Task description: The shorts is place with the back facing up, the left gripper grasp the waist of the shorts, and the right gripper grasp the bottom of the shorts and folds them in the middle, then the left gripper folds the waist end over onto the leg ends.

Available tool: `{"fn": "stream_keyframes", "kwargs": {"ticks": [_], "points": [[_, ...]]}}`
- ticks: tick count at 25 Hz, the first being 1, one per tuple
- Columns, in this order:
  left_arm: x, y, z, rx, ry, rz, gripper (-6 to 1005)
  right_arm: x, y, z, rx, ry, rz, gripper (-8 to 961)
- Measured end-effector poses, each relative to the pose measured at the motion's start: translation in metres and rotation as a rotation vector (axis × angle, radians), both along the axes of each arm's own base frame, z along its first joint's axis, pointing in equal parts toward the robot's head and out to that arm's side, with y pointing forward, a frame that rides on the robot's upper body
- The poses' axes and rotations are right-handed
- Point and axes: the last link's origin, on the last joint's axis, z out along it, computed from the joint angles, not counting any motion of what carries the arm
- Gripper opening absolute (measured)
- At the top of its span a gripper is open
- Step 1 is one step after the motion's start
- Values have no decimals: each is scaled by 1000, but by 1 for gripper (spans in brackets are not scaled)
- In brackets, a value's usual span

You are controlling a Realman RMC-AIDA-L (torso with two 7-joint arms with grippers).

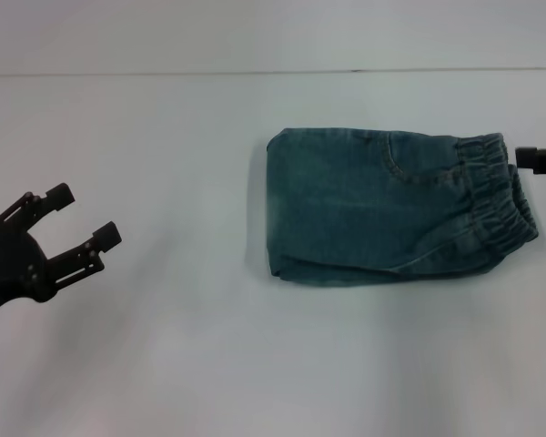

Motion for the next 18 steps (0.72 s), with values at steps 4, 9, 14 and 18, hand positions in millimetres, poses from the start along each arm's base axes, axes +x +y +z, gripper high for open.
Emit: {"fn": "stream_keyframes", "kwargs": {"ticks": [4, 9, 14, 18], "points": [[1, -7, 7, -28, 0, -37, 934, -12, -30, -5, -53, 103, 246, 832], [1, -18, 8, -137, 19, -60, 934, -1, -66, -26, -125, 189, 459, 946], [1, -25, 4, -229, 38, -82, 934, 25, -94, -59, -153, 227, 600, 946], [2, -25, 2, -264, 58, -94, 934, 39, -107, -78, -187, 221, 630, 946]]}}
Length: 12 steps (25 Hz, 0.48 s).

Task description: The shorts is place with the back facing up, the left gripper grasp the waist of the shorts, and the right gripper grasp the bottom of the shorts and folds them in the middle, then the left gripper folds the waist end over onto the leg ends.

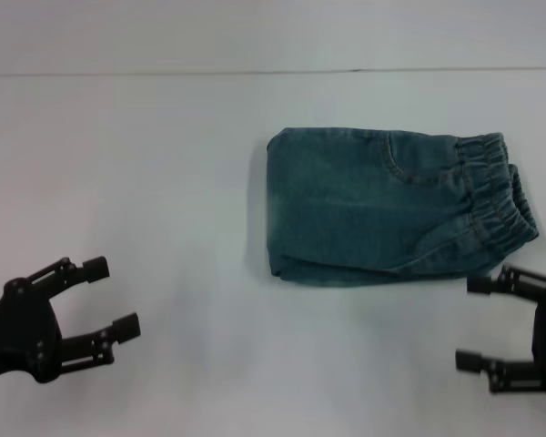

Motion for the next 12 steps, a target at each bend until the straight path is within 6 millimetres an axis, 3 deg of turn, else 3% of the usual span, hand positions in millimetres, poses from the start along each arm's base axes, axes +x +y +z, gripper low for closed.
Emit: {"fn": "stream_keyframes", "kwargs": {"ticks": [12], "points": [[-1, 19, -12, -101, 92, -20, 934, 9, -9, -7, -68, -38, 4, 946]]}}
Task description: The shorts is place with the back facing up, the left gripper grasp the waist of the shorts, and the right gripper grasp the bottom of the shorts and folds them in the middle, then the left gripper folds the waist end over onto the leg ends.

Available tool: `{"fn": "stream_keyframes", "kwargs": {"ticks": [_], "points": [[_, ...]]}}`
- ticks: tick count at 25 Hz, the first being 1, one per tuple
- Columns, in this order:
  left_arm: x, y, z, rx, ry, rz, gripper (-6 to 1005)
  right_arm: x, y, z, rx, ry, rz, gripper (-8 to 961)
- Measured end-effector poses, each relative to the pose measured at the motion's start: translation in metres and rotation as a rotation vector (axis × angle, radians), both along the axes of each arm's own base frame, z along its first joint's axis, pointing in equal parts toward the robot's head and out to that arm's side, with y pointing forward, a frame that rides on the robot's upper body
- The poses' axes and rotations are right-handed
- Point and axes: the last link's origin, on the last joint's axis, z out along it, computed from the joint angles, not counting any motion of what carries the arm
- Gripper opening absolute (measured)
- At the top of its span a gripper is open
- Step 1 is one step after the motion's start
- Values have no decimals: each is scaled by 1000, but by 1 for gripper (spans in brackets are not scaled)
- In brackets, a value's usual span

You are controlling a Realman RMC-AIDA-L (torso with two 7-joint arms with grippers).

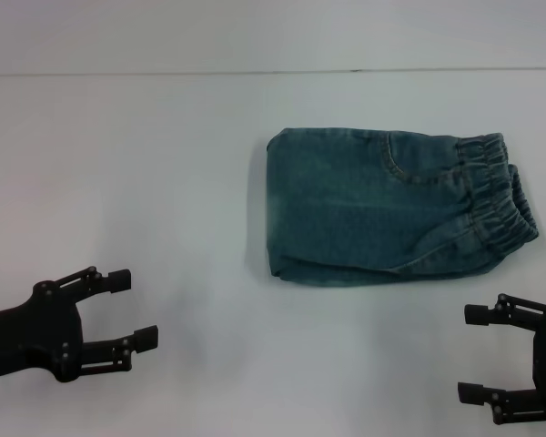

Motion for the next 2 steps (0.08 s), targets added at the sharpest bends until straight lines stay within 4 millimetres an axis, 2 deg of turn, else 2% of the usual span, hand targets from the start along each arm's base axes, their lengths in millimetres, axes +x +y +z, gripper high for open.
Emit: {"fn": "stream_keyframes", "kwargs": {"ticks": [2], "points": [[1, 1, 1, -2, 1, -6, 934, 1, 0, 0, -3, -6, 0, 946]]}}
